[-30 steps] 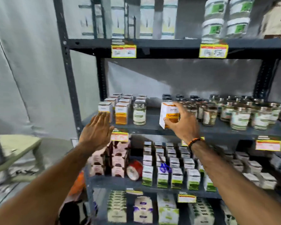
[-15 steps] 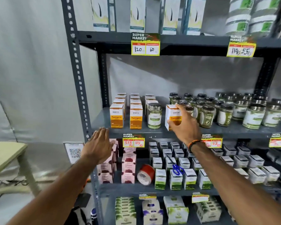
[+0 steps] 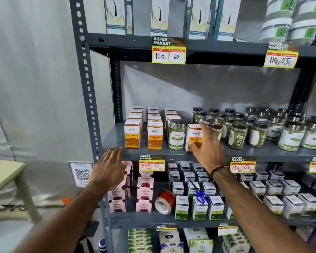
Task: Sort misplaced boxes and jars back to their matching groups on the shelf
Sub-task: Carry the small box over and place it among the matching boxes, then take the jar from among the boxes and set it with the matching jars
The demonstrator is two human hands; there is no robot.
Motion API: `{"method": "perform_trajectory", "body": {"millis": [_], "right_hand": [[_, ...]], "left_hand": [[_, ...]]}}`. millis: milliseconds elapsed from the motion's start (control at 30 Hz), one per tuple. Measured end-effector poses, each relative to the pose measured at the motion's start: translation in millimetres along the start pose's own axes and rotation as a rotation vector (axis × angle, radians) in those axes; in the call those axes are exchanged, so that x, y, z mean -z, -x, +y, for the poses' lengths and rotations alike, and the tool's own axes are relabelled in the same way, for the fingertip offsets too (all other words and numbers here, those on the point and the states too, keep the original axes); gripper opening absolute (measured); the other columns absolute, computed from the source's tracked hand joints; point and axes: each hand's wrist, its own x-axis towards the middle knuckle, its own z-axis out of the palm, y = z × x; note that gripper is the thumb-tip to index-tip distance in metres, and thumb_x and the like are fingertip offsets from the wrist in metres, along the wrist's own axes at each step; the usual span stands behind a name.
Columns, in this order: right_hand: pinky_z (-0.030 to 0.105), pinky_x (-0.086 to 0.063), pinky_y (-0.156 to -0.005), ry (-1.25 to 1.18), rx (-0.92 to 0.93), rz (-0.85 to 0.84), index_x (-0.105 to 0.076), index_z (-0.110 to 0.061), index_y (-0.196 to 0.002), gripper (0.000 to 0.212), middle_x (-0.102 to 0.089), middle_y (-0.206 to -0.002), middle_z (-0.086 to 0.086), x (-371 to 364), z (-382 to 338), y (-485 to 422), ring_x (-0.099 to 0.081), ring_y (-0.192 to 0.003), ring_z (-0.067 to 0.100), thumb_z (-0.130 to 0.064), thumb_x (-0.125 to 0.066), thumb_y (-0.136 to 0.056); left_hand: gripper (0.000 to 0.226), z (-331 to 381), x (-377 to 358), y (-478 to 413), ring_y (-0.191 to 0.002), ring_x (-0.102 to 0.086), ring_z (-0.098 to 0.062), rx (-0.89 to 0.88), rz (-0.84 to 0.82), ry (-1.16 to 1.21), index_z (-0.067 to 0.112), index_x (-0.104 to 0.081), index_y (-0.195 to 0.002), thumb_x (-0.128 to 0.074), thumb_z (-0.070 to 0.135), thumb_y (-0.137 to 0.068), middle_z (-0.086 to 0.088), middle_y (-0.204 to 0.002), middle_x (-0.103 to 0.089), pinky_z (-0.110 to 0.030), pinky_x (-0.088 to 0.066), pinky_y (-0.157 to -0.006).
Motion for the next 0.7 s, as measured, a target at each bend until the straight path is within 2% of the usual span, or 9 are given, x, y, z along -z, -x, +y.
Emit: {"method": "perform_trajectory", "body": {"millis": [67, 167, 300, 400, 467, 567, 633, 700], "right_hand": [[0.049, -0.059, -0.081, 0.06, 0.034, 0.054, -0.033, -0.028, -0.155, 0.075, -0.045, -0.152, 0.014, 12, -5, -3, -0.065, -0.113, 0.039, -0.045, -0.068, -0.09], [0.043, -0.057, -0.087, 0.011, 0.239, 0.106, -0.047, -0.024, -0.147, 0.059, -0.053, -0.145, 0.01, 22, -15, -23, -0.065, -0.115, 0.032, -0.047, -0.062, -0.094], [0.041, -0.046, -0.104, 0.003, 0.336, -0.136, -0.044, -0.023, -0.149, 0.062, -0.056, -0.144, 0.012, 17, -29, -60, -0.057, -0.128, 0.03, -0.05, -0.059, -0.095], [0.044, -0.056, -0.092, 0.085, 0.297, -0.274, -0.035, -0.024, -0.152, 0.074, -0.065, -0.13, 0.016, 2, -34, -79, -0.067, -0.108, 0.032, -0.059, -0.059, -0.091], [0.044, -0.058, -0.087, 0.148, 0.292, -0.31, -0.034, -0.023, -0.152, 0.079, -0.069, -0.123, 0.016, -7, -35, -84, -0.069, -0.102, 0.032, -0.067, -0.055, -0.09], [0.04, -0.057, -0.088, 0.164, 0.302, -0.298, -0.044, -0.021, -0.145, 0.078, -0.071, -0.122, 0.008, -15, -33, -88, -0.069, -0.106, 0.03, -0.073, -0.052, -0.087], [0.038, -0.056, -0.085, 0.17, 0.315, -0.278, -0.052, -0.02, -0.135, 0.072, -0.073, -0.115, 0.005, -18, -32, -88, -0.069, -0.099, 0.026, -0.073, -0.052, -0.087], [0.042, -0.053, -0.094, 0.163, 0.326, -0.266, -0.055, -0.021, -0.128, 0.067, -0.073, -0.108, 0.002, -20, -32, -88, -0.07, -0.094, 0.023, -0.074, -0.051, -0.087]], "left_hand": [[0.075, -1, -1, 0, -0.15, -0.024, -0.031, 0.0, 0.004, 0.004, 0.004, -0.021, -0.155, -0.012, 0.052, -0.098, -0.019, -0.162, -0.027, -0.047, -0.023, -0.122], [0.074, 0, -5, 1, -0.15, -0.022, -0.031, -0.009, 0.028, 0.005, 0.003, -0.02, -0.155, -0.012, 0.051, -0.099, -0.02, -0.162, -0.025, -0.044, -0.017, -0.123], [0.075, 1, -8, 1, -0.152, -0.018, -0.03, -0.003, 0.035, 0.006, 0.004, -0.017, -0.156, -0.009, 0.052, -0.099, -0.019, -0.164, -0.021, -0.043, -0.013, -0.123], [0.075, 2, -8, 1, -0.152, -0.013, -0.029, 0.002, 0.034, 0.012, 0.005, -0.013, -0.157, -0.008, 0.052, -0.099, -0.017, -0.165, -0.015, -0.041, -0.008, -0.122], [0.073, 1, -8, 2, -0.152, -0.013, -0.028, -0.004, 0.043, 0.009, 0.005, -0.013, -0.157, -0.01, 0.05, -0.099, -0.017, -0.165, -0.015, -0.039, -0.005, -0.121], [0.072, 0, -7, 2, -0.152, -0.014, -0.028, -0.012, 0.05, -0.001, 0.006, -0.014, -0.157, -0.013, 0.049, -0.1, -0.017, -0.165, -0.016, -0.039, -0.006, -0.12], [0.072, 0, -8, 2, -0.152, -0.014, -0.028, -0.009, 0.047, 0.002, 0.006, -0.014, -0.157, -0.013, 0.05, -0.1, -0.016, -0.165, -0.017, -0.039, -0.006, -0.121], [0.073, 0, -9, 2, -0.152, -0.015, -0.028, -0.006, 0.046, 0.004, 0.006, -0.014, -0.157, -0.011, 0.051, -0.1, -0.016, -0.165, -0.017, -0.04, -0.008, -0.121]]}}
